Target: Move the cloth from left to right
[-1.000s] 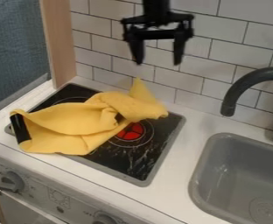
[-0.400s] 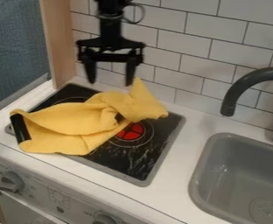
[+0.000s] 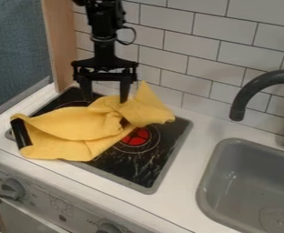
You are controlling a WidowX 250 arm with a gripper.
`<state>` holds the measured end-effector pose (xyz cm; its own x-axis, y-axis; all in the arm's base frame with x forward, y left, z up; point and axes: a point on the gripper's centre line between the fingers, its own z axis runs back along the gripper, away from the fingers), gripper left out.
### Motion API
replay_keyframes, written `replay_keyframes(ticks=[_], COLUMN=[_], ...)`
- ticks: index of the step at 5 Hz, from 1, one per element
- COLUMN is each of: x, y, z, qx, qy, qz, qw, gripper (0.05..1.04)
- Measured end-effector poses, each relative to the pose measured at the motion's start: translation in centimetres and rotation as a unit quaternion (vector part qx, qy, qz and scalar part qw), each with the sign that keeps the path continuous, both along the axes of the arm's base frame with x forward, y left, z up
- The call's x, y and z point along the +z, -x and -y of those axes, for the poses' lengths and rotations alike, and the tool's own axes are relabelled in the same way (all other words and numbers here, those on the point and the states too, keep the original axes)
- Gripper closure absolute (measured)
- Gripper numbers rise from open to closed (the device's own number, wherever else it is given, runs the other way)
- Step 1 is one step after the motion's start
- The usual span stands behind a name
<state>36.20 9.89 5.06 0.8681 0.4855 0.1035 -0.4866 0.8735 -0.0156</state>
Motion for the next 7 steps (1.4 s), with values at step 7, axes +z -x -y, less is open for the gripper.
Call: replay_keyframes(ticks=[7], x=[-5.2], y=[-3.5], z=[6.0], qx=[-0.094], qy=[0.042], qz=[0.018], qw=[0.9945], gripper=[0.084])
